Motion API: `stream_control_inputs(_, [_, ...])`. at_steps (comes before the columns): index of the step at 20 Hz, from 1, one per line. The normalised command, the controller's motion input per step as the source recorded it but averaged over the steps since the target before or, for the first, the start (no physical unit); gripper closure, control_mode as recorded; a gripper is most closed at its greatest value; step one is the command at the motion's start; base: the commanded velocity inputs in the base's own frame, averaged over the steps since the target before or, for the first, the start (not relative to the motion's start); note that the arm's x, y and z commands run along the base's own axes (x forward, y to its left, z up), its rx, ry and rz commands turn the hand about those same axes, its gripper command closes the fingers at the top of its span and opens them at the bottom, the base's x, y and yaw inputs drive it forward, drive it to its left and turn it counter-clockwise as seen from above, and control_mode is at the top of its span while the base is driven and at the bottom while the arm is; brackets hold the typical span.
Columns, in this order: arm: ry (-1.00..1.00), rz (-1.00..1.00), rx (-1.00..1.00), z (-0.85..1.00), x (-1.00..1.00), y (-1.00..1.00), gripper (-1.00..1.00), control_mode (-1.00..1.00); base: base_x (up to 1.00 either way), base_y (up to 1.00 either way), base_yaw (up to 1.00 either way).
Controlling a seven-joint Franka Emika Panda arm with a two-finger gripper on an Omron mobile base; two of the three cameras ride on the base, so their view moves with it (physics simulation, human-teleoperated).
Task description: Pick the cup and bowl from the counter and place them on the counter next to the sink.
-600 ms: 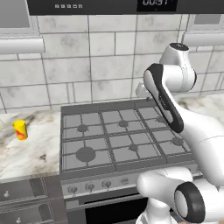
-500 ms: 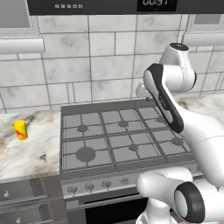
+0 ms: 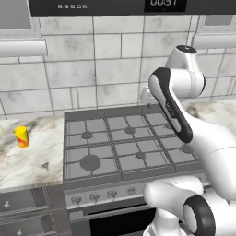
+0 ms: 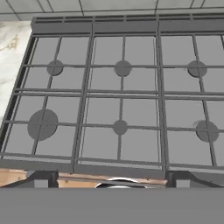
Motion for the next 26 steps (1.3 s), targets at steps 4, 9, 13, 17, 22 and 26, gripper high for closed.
stream_control_inputs(4, [0.0,0.0,0.03,0.0,-0.3,0.46,-1.0,-1.0,0.0,0.0,0.0])
stream_control_inputs(9, [0.0,0.0,0.06,0.0,-0.19,0.47,-1.0,-1.0,0.0,0.0,0.0])
stream_control_inputs(13, [0.0,0.0,0.07,0.0,-0.07,0.59,-1.0,-1.0,0.0,0.0,0.0])
stream_control_inputs(17, [0.0,0.0,0.05,0.0,-0.09,0.46,-1.0,-1.0,0.0,0.0,0.0])
stream_control_inputs(22, [0.0,0.0,0.05,-0.01,-0.12,0.49,-1.0,-1.0,0.0,0.0,0.0])
stream_control_inputs(26, [0.0,0.0,0.01,0.0,-0.02,0.64,-1.0,-1.0,0.0,0.0,0.0])
